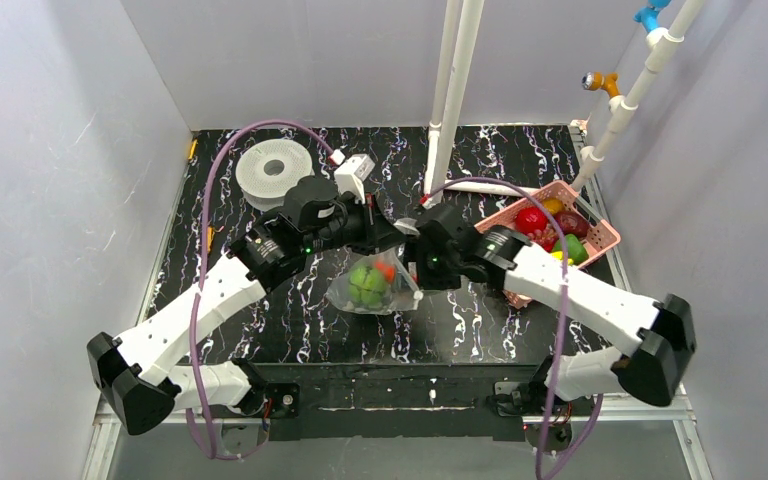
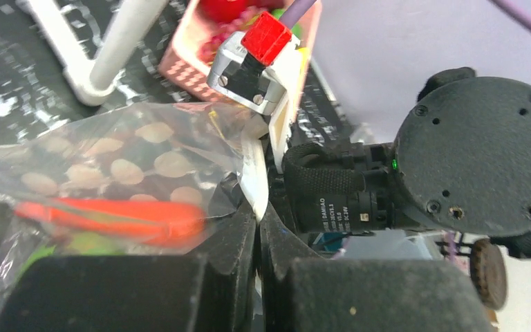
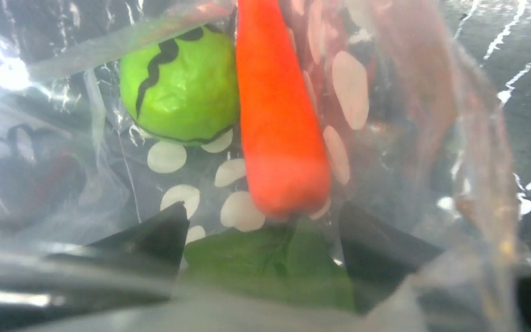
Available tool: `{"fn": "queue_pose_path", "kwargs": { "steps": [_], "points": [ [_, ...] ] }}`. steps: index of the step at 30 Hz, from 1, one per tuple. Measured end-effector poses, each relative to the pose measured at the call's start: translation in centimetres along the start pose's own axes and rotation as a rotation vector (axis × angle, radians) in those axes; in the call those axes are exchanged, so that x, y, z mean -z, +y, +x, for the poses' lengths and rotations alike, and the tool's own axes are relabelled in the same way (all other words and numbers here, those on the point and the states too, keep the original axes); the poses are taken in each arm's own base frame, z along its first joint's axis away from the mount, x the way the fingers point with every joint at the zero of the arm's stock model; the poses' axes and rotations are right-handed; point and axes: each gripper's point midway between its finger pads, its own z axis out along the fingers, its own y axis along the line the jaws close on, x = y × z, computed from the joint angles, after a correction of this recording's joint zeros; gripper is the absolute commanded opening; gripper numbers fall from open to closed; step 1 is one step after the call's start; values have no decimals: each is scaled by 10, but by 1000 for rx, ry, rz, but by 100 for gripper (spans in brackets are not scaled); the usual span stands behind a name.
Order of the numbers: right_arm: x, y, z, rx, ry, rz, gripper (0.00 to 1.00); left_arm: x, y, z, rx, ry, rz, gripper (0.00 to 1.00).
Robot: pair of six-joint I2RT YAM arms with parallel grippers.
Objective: Place the food in the zip-top bag and seal the zipper
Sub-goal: Place the fake vegetable in the zipper food storage bag.
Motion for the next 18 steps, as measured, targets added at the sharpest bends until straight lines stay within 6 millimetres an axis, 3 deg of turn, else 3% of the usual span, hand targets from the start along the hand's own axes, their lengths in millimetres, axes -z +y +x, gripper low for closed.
{"fn": "queue_pose_path", "kwargs": {
  "steps": [3,5,7,9,11,14,18],
  "points": [
    [17,-5,-1,9,-36,2,89,2,-19,-8,-2,-17,75,0],
    [19,-10,-4,15,-55,25,78,1,-22,-9,-2,-19,87,0],
    [17,-17,-5,17,-60,66,55,-3,-19,-7,0,-7,81,0],
    [16,-16,-12,2,-78,85,19,-10,8,-1,3,13,-17,0],
    [13,-1,-32,-58,-147,49,4,-18,42,12,26,59,-131,0],
    [3,20,-55,-118,-226,-21,1,-25,77,31,48,127,-247,0],
    [-15,33,-69,-157,-262,-58,1,-23,87,37,35,147,-291,0]
  ]
}}
